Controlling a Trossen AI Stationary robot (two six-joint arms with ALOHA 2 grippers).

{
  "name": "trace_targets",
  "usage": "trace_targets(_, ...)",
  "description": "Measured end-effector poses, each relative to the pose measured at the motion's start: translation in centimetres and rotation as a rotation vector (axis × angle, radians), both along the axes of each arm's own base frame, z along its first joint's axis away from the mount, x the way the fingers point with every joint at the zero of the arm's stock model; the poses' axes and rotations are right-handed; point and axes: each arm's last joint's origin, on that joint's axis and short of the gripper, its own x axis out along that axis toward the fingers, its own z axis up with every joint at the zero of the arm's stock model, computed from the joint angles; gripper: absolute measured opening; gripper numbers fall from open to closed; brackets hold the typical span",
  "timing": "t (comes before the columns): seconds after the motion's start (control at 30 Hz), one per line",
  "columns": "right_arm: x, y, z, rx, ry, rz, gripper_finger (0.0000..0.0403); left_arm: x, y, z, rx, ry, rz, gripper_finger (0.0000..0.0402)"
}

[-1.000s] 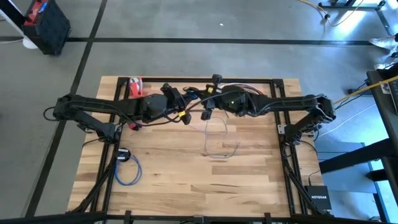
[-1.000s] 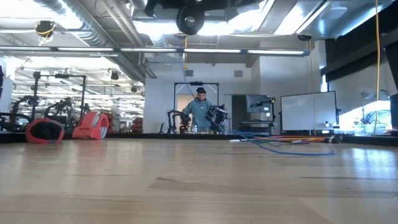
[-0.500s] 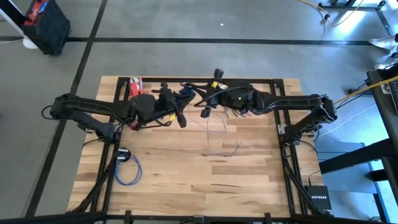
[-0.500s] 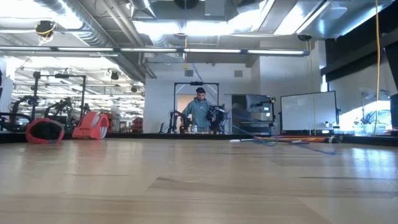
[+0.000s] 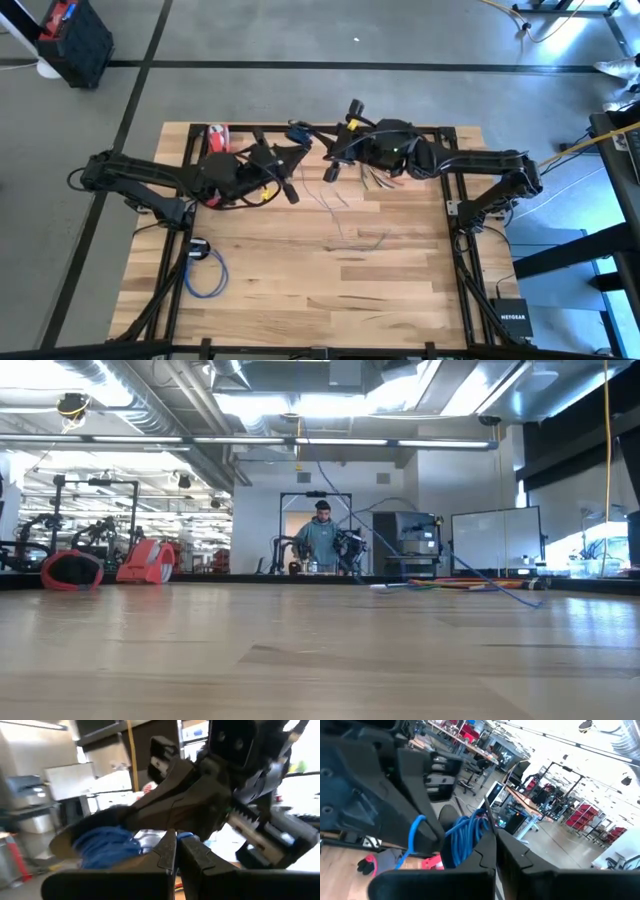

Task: Coil cords
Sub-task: Coil the blue cable wire on the black spool

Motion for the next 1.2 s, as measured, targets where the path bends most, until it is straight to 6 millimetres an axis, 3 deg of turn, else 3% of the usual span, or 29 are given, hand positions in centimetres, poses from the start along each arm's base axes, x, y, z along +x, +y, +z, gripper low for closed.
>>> trace_targets(0.33, -1.0, 0.1, 3.2, -0.001, -0.012, 0.006, 0.0005, 1.6, -2.0, -0.8, 0.13, 0.025, 0.083, 0.0002)
trace_targets(0.6, -3.1, 0.1, 7.9, 0.035, -0.167, 0.015, 0.0005, 3.9, -2.6, -4.2, 0.172, 0.152, 0.049, 0.0003)
trace_targets(0.8, -4.1, 0.3, 9.5, 0.044, -0.188, 0.05, 0.0005, 4.1, -2.2, -3.9, 0.135, 0.109, 0.074, 0.0003)
trace_targets(0.9, -5.1, 0.4, 10.4, 0.052, -0.212, 0.072, 0.0005, 4.6, -2.1, -5.2, 0.126, 0.165, 0.069, 0.0003)
trace_targets(1.03, -7.0, 0.5, 11.3, 0.051, -0.232, 0.074, 0.0005, 4.2, -2.3, -5.0, 0.062, 0.167, 0.058, 0.0003)
trace_targets(1.2, -9.5, 0.7, 11.9, 0.063, -0.205, 0.087, 0.0005, 4.0, -2.9, -7.3, 0.003, 0.321, 0.042, 0.0003)
